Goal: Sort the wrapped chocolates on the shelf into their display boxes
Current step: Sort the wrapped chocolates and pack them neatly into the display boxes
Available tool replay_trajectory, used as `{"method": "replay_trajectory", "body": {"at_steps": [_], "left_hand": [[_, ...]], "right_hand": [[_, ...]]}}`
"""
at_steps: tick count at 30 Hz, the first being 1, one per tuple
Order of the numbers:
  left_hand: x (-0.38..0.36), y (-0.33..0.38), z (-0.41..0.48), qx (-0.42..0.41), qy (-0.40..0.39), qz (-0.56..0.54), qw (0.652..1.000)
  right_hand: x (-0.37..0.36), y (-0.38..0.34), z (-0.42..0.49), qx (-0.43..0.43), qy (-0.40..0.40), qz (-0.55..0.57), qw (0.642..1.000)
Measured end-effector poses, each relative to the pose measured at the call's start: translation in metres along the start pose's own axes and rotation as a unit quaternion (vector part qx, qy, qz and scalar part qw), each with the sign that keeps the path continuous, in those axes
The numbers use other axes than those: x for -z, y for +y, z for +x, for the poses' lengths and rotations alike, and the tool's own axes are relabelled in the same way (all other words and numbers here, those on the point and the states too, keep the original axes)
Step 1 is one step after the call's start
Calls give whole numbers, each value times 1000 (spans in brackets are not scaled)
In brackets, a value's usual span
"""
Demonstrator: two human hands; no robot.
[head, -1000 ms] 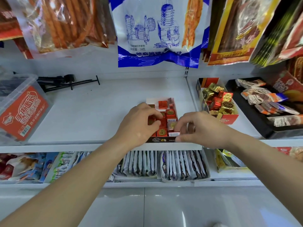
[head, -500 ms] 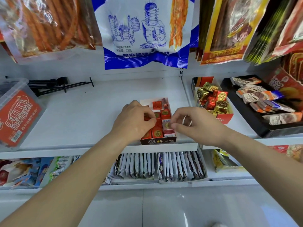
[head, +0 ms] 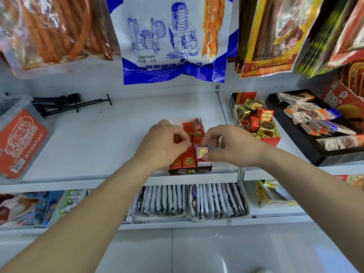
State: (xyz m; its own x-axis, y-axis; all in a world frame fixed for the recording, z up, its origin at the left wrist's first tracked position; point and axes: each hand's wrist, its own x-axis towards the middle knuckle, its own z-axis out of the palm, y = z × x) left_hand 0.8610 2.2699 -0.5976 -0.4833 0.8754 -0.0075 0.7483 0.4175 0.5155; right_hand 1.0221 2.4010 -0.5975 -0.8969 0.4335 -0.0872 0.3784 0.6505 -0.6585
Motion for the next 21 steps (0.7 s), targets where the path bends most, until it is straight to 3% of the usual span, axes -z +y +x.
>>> {"method": "replay_trajectory", "body": {"at_steps": [5,14,21], "left_hand": [[1,1,-7,-20,2,-67,998],[8,7,-21,-24,9,-102,994],[-9,23,-39,-77,-71,33,994]], "right_hand": [[-2,-3,-4,26,39,11,999],[0,-3,-3,29,26,71,997],[13,-14,-26,-67,141,233,960]]}}
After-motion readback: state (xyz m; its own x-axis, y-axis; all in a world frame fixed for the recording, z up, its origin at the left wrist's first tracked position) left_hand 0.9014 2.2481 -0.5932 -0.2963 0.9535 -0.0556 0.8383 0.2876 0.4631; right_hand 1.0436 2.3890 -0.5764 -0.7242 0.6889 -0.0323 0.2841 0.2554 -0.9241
